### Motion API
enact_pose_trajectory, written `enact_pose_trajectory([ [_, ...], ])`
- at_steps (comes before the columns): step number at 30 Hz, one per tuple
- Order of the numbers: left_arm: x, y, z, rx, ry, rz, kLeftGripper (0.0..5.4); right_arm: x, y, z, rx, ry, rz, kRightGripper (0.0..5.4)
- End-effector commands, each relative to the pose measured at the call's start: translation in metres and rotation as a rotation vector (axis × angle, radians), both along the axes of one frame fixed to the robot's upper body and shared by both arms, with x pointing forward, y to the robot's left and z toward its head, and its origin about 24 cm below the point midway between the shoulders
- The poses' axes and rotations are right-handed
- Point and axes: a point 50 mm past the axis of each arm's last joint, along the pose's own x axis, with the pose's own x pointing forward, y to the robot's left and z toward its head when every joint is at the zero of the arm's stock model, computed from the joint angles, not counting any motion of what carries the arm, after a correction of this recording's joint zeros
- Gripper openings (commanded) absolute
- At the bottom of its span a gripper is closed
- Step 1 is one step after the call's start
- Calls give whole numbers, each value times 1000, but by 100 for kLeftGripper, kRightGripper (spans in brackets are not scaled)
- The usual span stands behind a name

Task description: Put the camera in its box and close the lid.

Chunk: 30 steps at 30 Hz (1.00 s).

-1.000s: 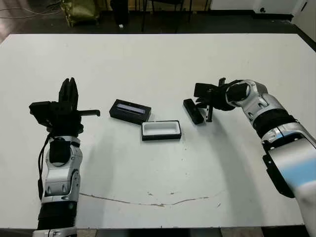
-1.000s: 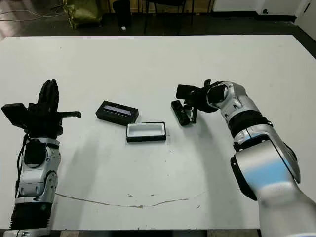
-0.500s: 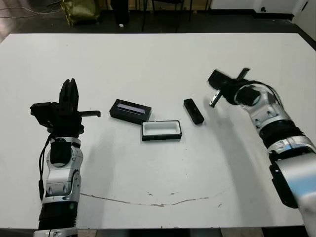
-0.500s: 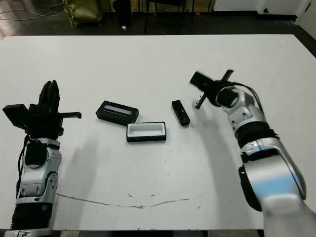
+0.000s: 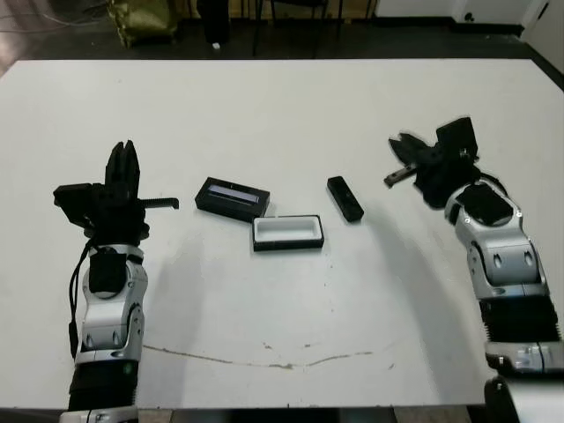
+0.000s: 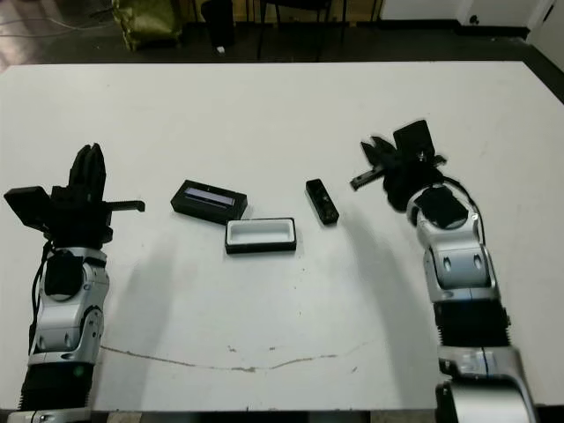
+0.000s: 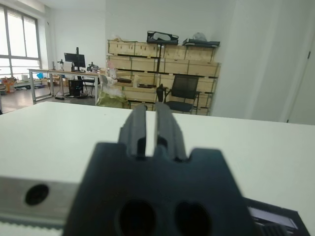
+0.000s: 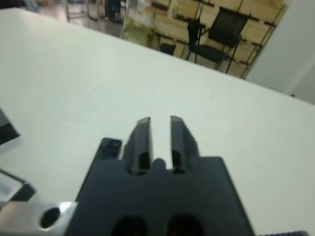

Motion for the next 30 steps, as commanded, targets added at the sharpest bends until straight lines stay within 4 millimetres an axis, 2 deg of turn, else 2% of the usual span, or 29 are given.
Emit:
enact_pose_trajectory([
  [1, -2, 3, -7, 2, 36, 7, 0, -11, 7, -13, -36, 62, -17, 99],
  [10, -3, 4, -8, 3, 37, 10, 0, -26, 25, -29, -76, 122, 3, 297],
  [20, -4, 4, -11, 17, 47, 11, 0, -31, 29, -38, -61, 174, 49, 523],
  [21, -4, 4, -11, 18, 47, 11, 0, -31, 30, -38, -58, 176, 48, 537],
  [30, -4, 4, -11, 10, 49, 9, 0, -29, 29, -40, -67, 199, 38, 537],
])
